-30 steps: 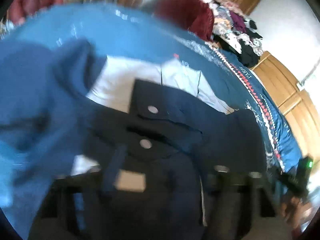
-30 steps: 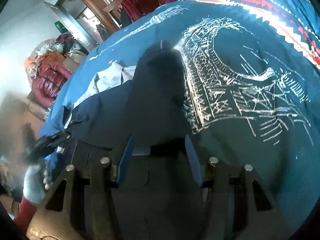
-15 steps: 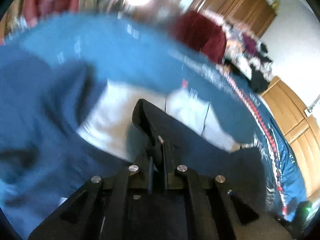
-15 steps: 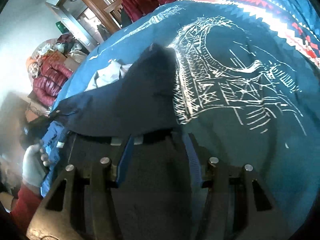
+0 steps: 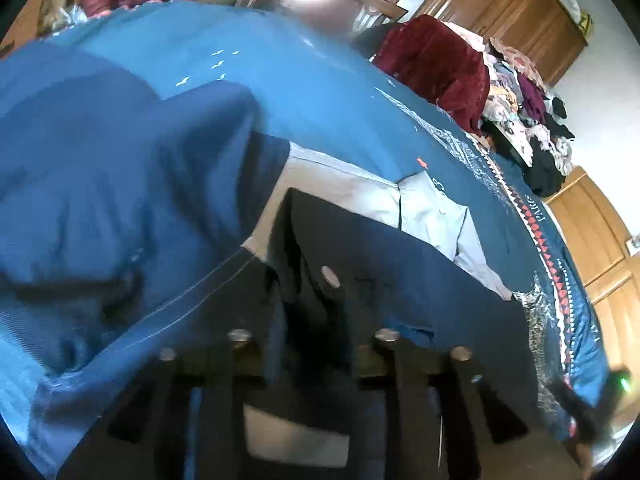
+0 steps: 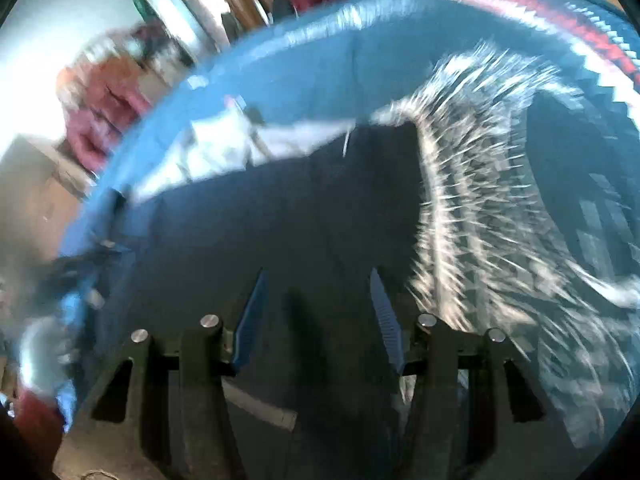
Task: Fold large clothes
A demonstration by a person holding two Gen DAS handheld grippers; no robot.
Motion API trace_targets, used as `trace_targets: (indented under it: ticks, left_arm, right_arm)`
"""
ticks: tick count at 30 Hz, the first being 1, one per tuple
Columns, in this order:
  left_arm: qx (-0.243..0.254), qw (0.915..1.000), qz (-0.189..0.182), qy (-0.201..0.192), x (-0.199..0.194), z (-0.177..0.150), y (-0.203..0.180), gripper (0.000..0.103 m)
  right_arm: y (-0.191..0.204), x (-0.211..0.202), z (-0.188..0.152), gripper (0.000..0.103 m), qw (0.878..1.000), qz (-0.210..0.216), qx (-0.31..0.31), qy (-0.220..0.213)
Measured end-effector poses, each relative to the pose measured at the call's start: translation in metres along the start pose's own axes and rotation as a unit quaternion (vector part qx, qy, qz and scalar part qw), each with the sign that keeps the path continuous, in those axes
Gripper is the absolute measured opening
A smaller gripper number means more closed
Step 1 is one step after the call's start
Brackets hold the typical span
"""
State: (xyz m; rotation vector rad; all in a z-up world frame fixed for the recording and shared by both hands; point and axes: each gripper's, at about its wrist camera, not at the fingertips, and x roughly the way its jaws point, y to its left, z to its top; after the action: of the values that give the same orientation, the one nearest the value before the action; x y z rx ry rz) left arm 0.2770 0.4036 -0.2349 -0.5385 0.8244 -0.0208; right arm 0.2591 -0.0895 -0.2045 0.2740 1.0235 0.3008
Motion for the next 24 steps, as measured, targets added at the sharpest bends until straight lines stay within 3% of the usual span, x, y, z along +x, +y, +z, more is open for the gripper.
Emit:
trace_targets:
  ticks: [2,4,5,7,9,11,15,17,24]
  left_arm:
    - [-0.003,0.9999,-0.011,-0.003,-0.024,0.001,0.016,0.039]
    - [-0.008,0.9994,-0.024,-0.023,-0.057,0.005,0.042,0.045]
    - [-0.019,0.9987,-0.025,-0.039,-0.078,0.008,0.066,0.054]
    - [-0.049,0.9963,-0.009,-0.070,-0.113,0.016,0.114,0.065]
    - [-0.093,0.9902,0.030,-0.100,-0.144,0.027,0.179,0.067]
    - [-0.129,0.9838,0.042,-0.118,-0.158,0.038,0.224,0.067]
    - [-0.174,0.9755,0.043,-0.128,-0.154,0.073,0.299,0.067]
    - [-0.198,0.9689,0.063,-0.134,-0.143,0.087,0.330,0.067]
    - [-0.211,0.9654,0.062,-0.141,-0.111,0.129,0.371,0.066]
  right_arm:
    - [0.014,0.015,-0.004,0.053,0.999,-0.024,-0.010,0.027]
    - [0.029,0.003,-0.012,0.052,0.999,0.001,-0.029,0.016]
    - [0.037,-0.006,-0.019,0.052,0.999,0.008,-0.038,0.013]
    - [0.051,-0.023,-0.033,0.055,0.998,-0.003,-0.057,0.003]
    - [0.061,-0.040,-0.046,0.055,0.998,0.000,-0.056,-0.003]
    - [0.069,-0.052,-0.058,0.056,0.999,0.007,-0.046,-0.007]
    - [0.084,-0.052,-0.076,0.059,1.000,0.015,-0.015,-0.003]
    - [0.090,-0.041,-0.077,0.060,1.000,0.017,-0.007,0.009]
    - [0.118,-0.019,-0.074,0.059,0.999,0.016,-0.017,0.022]
